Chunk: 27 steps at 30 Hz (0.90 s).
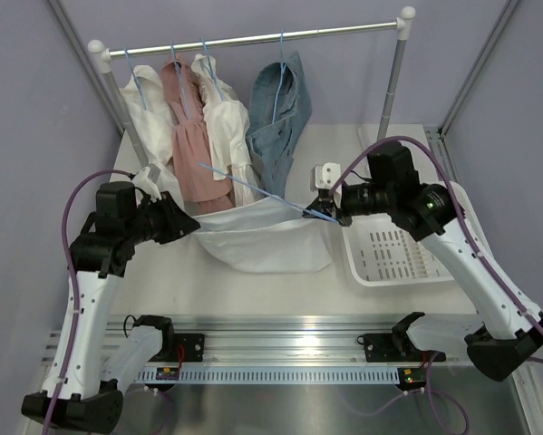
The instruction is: Remove the skirt from the hanger
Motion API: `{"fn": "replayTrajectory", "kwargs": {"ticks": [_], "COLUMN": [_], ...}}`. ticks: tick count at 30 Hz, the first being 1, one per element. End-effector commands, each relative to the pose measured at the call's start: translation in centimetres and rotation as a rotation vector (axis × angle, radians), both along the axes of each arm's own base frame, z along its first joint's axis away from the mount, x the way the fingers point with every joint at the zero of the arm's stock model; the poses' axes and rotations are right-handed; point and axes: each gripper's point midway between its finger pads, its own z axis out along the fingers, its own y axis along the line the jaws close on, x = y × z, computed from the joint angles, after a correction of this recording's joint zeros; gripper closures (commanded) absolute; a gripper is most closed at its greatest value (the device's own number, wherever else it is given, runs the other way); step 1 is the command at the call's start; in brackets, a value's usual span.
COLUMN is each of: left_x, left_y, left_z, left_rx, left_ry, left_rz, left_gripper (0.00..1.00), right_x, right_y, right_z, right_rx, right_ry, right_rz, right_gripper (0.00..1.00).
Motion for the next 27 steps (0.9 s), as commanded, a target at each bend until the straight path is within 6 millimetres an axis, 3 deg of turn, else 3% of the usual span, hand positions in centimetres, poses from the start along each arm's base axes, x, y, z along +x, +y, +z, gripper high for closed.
{"fn": "replayTrajectory", "kwargs": {"ticks": [1, 2, 5, 6, 9, 14, 16, 17, 18, 21, 27], "left_x": [-0.4, -0.8, -1.4, -1.7, -2.7, -5.2, -5.7, -6.0, -6.2, -6.4, -5.1], "left_y": [-1.1, -1.3, -0.9, -0.8, -0.4, -0.5, -0.4, -0.5, -0.6, -1.0, -1.7], "left_z": [3.1, 3.3, 5.0, 5.5, 7.6, 11.6, 13.2, 13.6, 14.1, 15.2, 16.2], "left_rx": [-0.045, -0.054, -0.032, -0.023, 0.022, 0.090, 0.115, 0.129, 0.139, 0.171, 0.198], "left_ry": [-0.180, -0.195, -0.300, -0.333, -0.483, -0.774, -0.858, -0.886, -0.904, -0.944, -0.999], "left_rz": [-0.081, -0.097, -0.098, -0.099, -0.113, -0.187, -0.201, -0.220, -0.236, -0.285, -0.355], "left_gripper": [0.66, 0.49, 0.26, 0.22, 0.12, 0.07, 0.07, 0.08, 0.08, 0.10, 0.12], "right_x": [1.4, 1.3, 2.3, 2.6, 3.2, 2.4, 1.6, 1.4, 0.6, -0.2, -0.5], "right_y": [2.6, 3.1, 4.2, 4.3, 4.6, 3.5, 2.7, 2.5, 1.9, 1.3, 2.5], "right_z": [3.1, 3.9, 3.9, 4.5, 4.1, 2.0, -0.3, -0.1, -1.5, -2.8, -4.7], "right_rx": [0.151, 0.177, 0.191, 0.199, 0.165, 0.048, -0.054, -0.072, -0.129, -0.215, -0.323], "right_ry": [0.172, 0.215, 0.268, 0.257, 0.271, 0.272, 0.307, 0.299, 0.351, 0.318, 0.263], "right_rz": [-0.034, -0.031, -0.027, -0.025, -0.022, 0.004, 0.039, 0.058, 0.070, 0.115, 0.133], "right_gripper": [1.00, 1.00, 1.00, 1.00, 1.00, 1.00, 1.00, 1.00, 1.00, 1.00, 1.00]}}
